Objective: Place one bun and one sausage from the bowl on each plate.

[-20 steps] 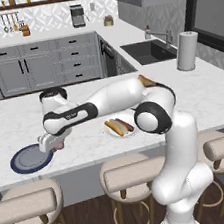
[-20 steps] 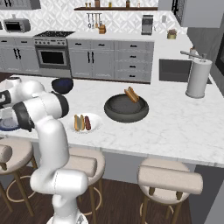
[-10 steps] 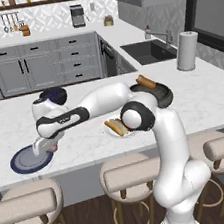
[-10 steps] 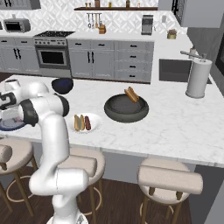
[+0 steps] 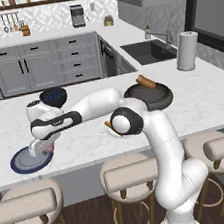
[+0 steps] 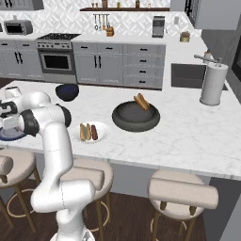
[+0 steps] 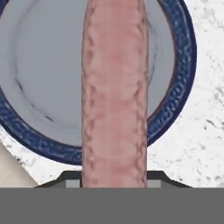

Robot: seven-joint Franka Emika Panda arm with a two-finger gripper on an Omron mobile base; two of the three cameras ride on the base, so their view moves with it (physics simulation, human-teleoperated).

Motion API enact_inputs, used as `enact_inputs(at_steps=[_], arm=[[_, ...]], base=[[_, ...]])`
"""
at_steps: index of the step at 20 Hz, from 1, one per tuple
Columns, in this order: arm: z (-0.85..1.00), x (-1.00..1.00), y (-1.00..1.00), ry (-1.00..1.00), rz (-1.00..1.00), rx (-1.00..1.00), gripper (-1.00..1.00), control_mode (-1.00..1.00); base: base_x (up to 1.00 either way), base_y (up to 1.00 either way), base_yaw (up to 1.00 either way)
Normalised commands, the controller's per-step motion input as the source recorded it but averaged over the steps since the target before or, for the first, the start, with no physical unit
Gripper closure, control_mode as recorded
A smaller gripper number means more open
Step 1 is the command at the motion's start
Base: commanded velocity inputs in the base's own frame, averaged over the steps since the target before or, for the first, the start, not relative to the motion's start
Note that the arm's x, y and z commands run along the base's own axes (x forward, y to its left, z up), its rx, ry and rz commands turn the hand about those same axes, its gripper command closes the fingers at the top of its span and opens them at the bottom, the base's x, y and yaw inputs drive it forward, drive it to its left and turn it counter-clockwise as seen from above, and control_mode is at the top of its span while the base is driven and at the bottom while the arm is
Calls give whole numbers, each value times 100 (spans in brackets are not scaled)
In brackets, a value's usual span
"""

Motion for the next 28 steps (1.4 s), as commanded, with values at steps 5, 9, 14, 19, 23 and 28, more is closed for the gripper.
enact_inputs(at_steps=[5, 9, 14, 19, 23, 28], arm=[[-26, 26, 14, 0, 0, -2, 100, -100], [-13, 18, 28, 0, 0, -1, 100, -100], [-17, 4, 12, 0, 0, -2, -100, -100], [0, 0, -1, -2, 0, 0, -100, -100], [-2, 0, 0, -2, 0, 0, -100, -100], [6, -39, -28, -11, 0, 0, -100, -100]], base=[[0, 0, 0], [0, 0, 0], [0, 0, 0], [0, 0, 0], [0, 0, 0], [0, 0, 0]])
